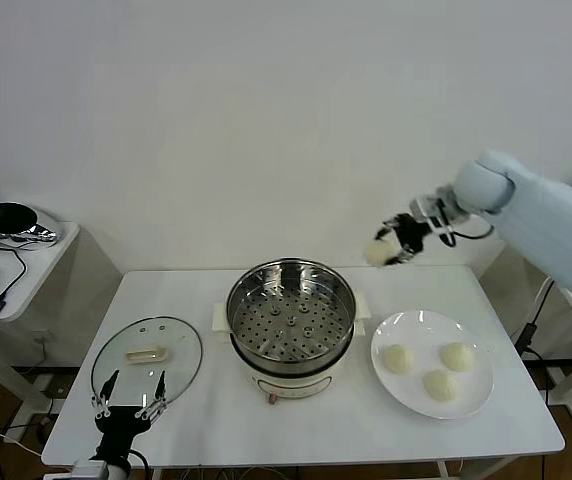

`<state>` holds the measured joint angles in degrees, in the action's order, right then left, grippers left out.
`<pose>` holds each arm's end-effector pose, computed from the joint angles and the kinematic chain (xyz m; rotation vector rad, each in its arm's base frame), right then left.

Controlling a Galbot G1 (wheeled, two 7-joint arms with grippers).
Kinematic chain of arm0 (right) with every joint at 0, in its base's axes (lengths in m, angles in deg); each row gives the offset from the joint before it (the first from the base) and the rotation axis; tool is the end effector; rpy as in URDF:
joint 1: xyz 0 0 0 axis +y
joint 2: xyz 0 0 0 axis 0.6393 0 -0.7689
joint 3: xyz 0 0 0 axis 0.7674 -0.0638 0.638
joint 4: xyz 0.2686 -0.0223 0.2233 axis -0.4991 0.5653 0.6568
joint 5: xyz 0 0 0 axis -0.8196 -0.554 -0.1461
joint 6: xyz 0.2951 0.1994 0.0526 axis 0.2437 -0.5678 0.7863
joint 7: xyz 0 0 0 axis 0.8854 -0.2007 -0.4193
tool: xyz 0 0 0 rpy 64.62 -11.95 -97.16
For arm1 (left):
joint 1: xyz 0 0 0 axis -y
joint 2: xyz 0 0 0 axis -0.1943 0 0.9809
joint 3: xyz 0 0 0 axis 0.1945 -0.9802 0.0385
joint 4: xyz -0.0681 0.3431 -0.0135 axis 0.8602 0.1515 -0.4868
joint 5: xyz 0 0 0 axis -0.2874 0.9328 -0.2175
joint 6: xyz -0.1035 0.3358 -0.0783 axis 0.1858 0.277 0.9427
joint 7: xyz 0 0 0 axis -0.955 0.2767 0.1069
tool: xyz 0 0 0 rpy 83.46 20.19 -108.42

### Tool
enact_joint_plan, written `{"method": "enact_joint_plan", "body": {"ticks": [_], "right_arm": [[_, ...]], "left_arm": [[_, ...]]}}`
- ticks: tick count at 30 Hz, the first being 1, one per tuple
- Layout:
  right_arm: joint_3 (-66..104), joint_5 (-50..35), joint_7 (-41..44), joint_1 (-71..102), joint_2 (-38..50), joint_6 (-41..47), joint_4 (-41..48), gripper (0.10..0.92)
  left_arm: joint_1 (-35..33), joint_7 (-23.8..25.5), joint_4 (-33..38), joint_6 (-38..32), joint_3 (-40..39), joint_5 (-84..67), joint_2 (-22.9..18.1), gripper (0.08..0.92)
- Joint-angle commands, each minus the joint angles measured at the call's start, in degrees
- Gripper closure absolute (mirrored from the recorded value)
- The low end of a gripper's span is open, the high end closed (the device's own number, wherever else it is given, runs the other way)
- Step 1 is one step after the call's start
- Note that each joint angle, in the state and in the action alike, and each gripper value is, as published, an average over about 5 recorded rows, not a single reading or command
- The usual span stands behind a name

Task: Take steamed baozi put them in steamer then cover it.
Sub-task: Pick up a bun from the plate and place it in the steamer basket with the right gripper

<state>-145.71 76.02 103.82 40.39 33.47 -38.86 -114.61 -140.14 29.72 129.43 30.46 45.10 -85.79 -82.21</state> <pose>0.5880 -0.0266 -0.0080 1.6562 -1.4766 1.8189 0.1441 0.0865 -0.3277 0.0948 -2.9544 -0.2321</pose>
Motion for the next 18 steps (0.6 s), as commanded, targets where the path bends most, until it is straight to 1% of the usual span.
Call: {"method": "enact_joint_plan", "body": {"ticks": [1, 4, 8, 12, 18], "right_arm": [[-6.00, -3.99, -0.82, -6.18, -10.75, -3.75, 2.04, 0.441], [-7.80, -0.86, -0.84, -5.12, -15.83, -7.09, 4.24, 0.437], [-9.87, 6.08, -1.43, -2.44, -19.95, -13.81, 6.68, 0.432], [-11.20, 12.55, -2.30, 0.11, -21.39, -19.95, 8.06, 0.431], [-11.91, 20.63, -4.18, 3.10, -21.79, -25.52, 8.83, 0.430]], "left_arm": [[0.10, 0.10, -0.80, -0.36, 0.08, -2.56, 0.62, 0.177], [0.27, 0.07, -0.78, -0.38, 0.37, -2.31, 0.41, 0.177], [0.34, 0.08, -0.73, -0.32, 0.89, -2.02, 0.20, 0.177], [0.20, 0.09, -0.70, -0.30, 1.49, -1.88, 0.02, 0.177], [0.24, -0.13, -0.58, -0.10, 1.97, -1.58, -0.52, 0.177]]}}
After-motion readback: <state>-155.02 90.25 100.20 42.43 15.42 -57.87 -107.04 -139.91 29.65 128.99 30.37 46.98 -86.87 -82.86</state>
